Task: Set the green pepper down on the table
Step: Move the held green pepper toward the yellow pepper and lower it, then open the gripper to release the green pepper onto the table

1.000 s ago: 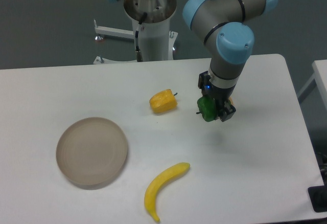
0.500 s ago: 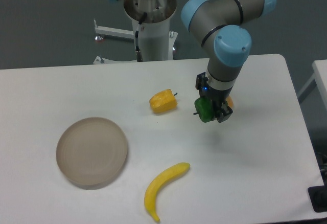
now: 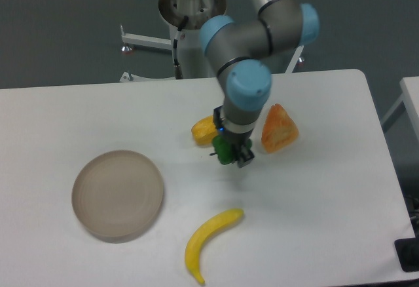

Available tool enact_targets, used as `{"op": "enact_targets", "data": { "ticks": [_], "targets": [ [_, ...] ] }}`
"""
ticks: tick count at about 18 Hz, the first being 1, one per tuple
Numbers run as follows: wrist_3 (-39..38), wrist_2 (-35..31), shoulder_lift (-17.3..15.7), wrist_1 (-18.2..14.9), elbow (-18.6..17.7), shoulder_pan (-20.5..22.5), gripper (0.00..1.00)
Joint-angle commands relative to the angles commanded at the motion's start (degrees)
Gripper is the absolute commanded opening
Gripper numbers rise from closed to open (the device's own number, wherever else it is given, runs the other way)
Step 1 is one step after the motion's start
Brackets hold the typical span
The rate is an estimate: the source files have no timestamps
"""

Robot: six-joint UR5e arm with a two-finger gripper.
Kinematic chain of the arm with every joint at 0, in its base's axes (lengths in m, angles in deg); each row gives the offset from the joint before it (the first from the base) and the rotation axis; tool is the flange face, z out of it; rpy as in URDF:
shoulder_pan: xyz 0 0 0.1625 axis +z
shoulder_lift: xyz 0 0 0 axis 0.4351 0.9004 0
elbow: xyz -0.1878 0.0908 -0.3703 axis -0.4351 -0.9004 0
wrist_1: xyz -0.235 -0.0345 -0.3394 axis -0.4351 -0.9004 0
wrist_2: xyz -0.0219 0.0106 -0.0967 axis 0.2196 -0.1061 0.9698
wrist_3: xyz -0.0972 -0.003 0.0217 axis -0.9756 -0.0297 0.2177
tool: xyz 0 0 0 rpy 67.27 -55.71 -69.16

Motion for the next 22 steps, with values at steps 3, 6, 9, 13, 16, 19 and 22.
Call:
{"op": "enact_targets", "data": {
  "ticks": [3, 6, 9, 13, 16, 19, 22],
  "targets": [
    [-0.37, 0.00, 1.06, 0.09, -0.09, -0.62, 0.35],
    [-0.45, 0.09, 1.76, 0.09, -0.09, -0.97, 0.50],
    [-0.37, 0.00, 1.76, 0.36, 0.00, -1.15, 0.90],
    [-0.11, -0.70, 1.15, 0.62, 0.96, -1.06, 1.00],
    [0.60, -0.62, -0.60, 0.18, 2.45, 0.16, 1.00],
    [1.73, -0.18, -2.62, -0.43, 4.12, 3.15, 1.00],
    [7.42, -0.61, -4.12, -1.22, 4.57, 4.74, 1.00]
  ]
}}
